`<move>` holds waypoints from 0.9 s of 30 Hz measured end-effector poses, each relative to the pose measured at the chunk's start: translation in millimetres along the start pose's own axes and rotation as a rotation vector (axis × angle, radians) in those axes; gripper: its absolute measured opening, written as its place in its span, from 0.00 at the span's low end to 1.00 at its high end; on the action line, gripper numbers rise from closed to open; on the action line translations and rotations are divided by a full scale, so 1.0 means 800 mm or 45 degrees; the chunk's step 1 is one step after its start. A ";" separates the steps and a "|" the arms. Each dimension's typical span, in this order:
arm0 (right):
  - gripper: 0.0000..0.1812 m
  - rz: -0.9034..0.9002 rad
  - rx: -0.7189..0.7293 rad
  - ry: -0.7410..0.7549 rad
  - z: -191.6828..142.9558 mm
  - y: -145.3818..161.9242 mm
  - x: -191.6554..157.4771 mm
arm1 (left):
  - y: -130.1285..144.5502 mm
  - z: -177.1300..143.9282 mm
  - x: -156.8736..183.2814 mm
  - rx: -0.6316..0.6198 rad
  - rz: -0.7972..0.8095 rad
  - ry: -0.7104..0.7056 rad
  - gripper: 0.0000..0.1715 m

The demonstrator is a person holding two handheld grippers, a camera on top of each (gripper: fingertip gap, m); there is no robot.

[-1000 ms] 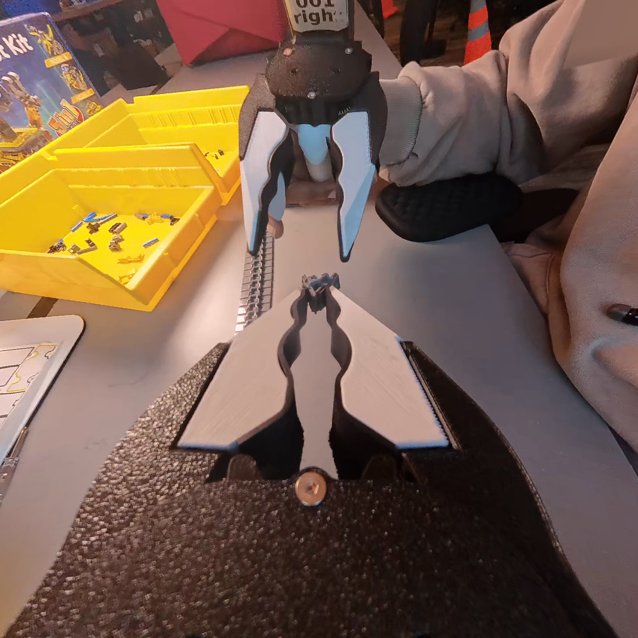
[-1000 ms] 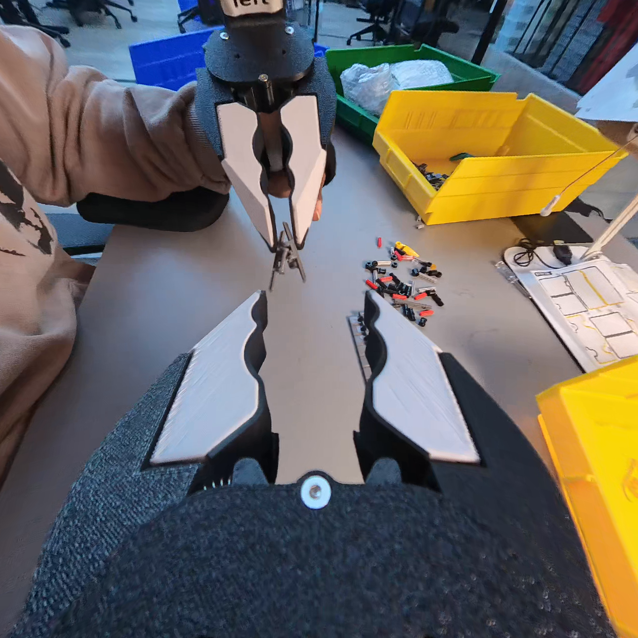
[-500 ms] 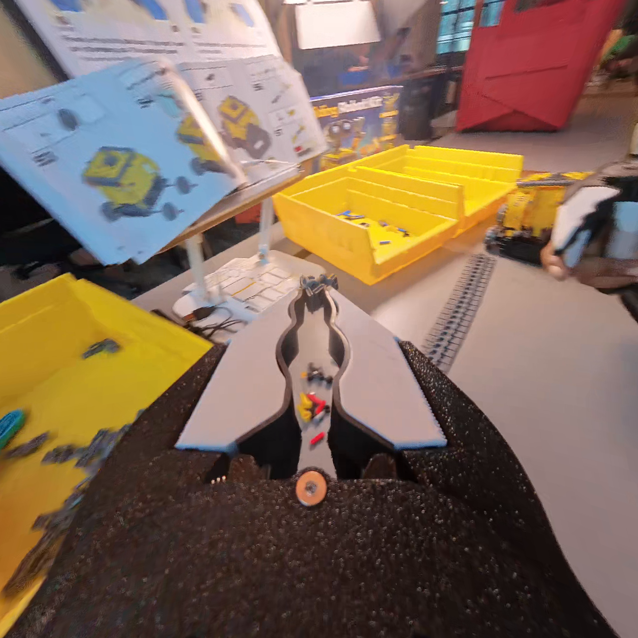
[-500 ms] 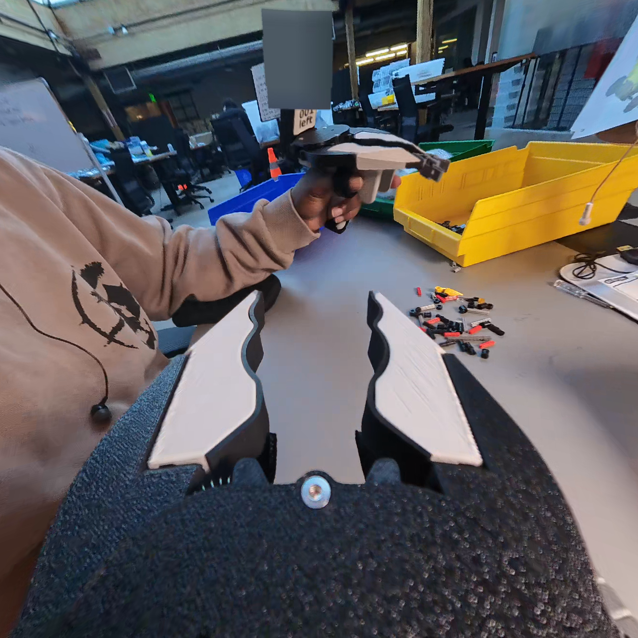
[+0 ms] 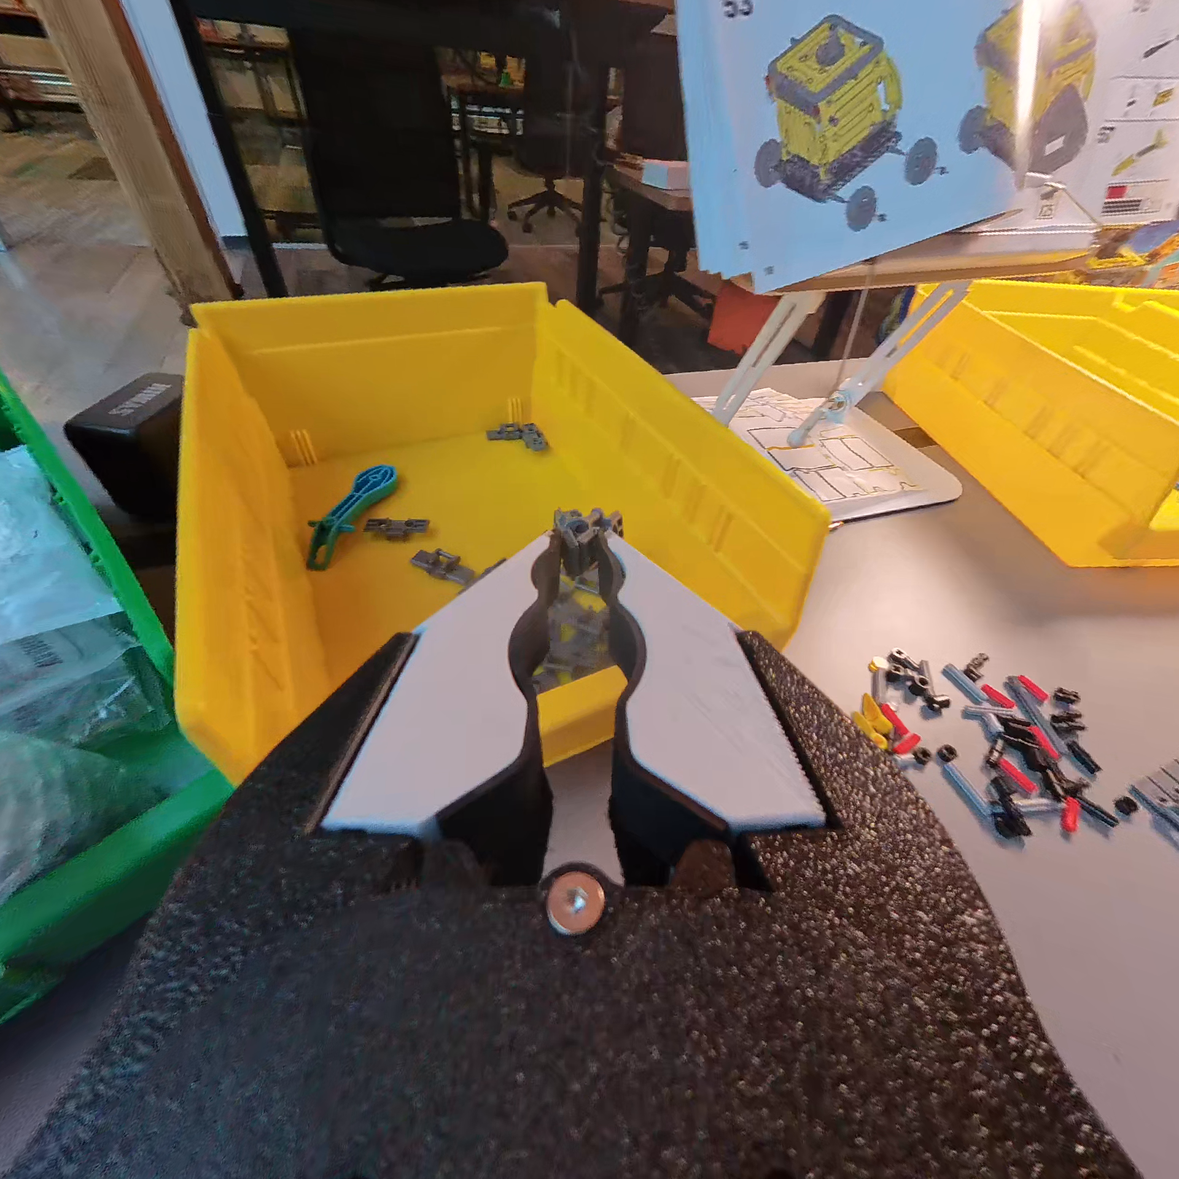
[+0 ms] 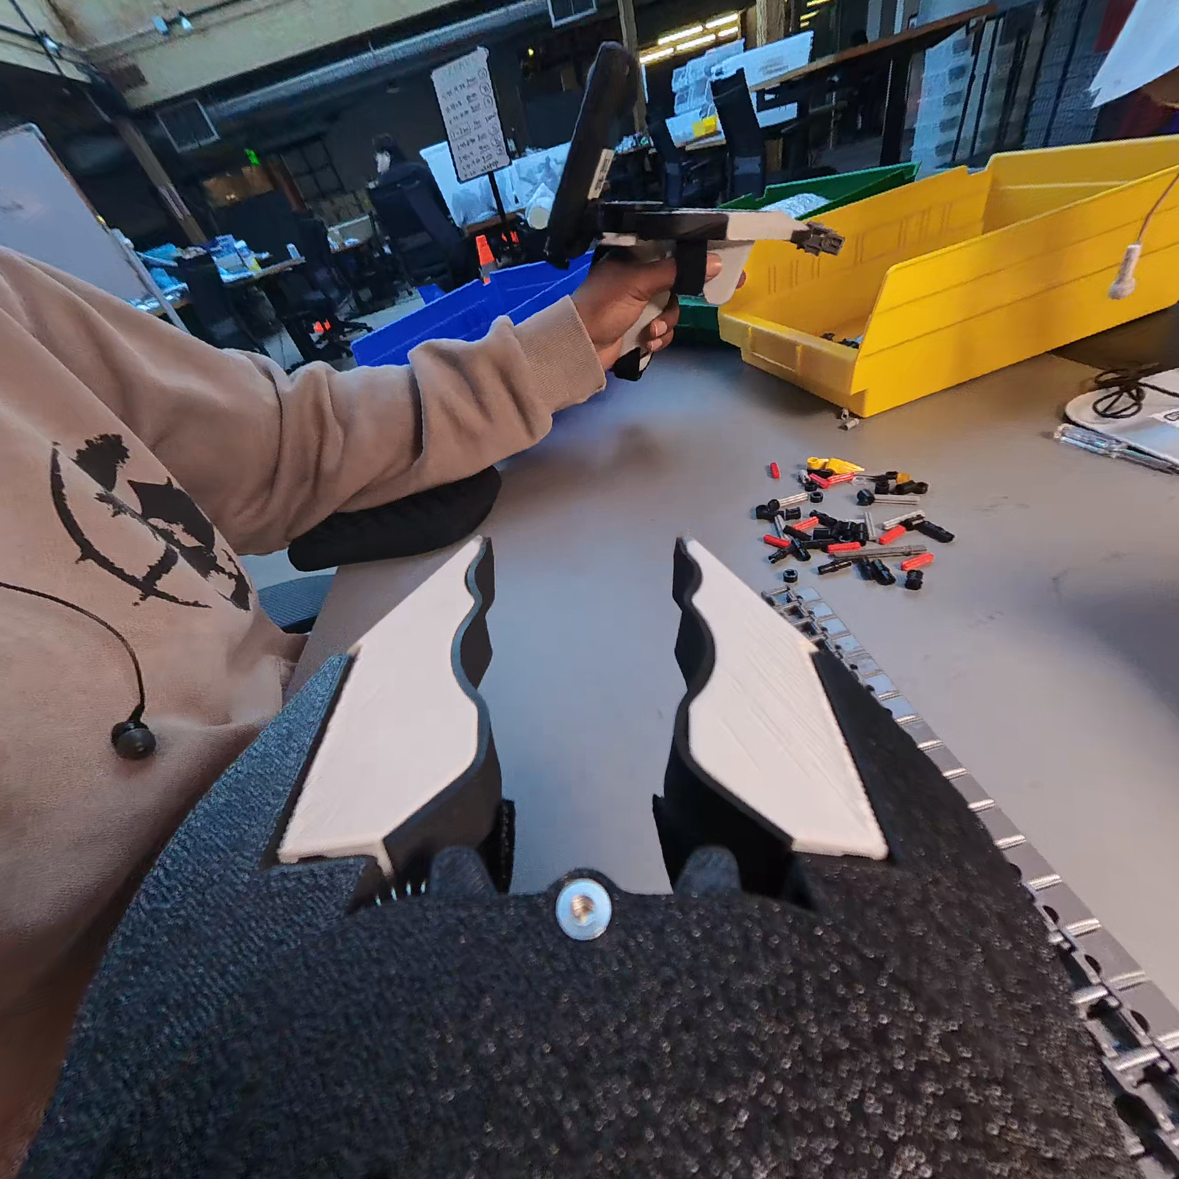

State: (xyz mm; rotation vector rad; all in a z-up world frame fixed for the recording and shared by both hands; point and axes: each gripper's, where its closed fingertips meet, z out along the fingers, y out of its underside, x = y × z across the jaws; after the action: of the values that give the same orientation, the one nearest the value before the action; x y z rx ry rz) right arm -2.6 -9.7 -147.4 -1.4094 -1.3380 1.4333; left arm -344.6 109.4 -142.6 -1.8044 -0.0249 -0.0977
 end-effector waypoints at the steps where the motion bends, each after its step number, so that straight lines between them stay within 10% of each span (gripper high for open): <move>1: 0.30 -0.006 -0.007 0.000 0.001 0.002 0.000 | 0.000 0.001 -0.004 0.007 0.000 -0.026 0.10; 13: 0.30 -0.061 -0.076 0.044 0.005 0.020 0.004 | -0.003 -0.005 0.028 0.046 0.026 0.098 0.29; 27: 0.22 -0.287 -0.251 0.471 -0.010 0.045 0.070 | 0.005 -0.036 0.229 -0.036 0.413 0.580 0.32</move>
State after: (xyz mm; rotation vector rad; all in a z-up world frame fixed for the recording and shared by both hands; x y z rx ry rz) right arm 2.9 38.1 -194.6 -1.5053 -1.3689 0.8632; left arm -163.0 74.4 -125.0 -1.7545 0.5923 -0.2754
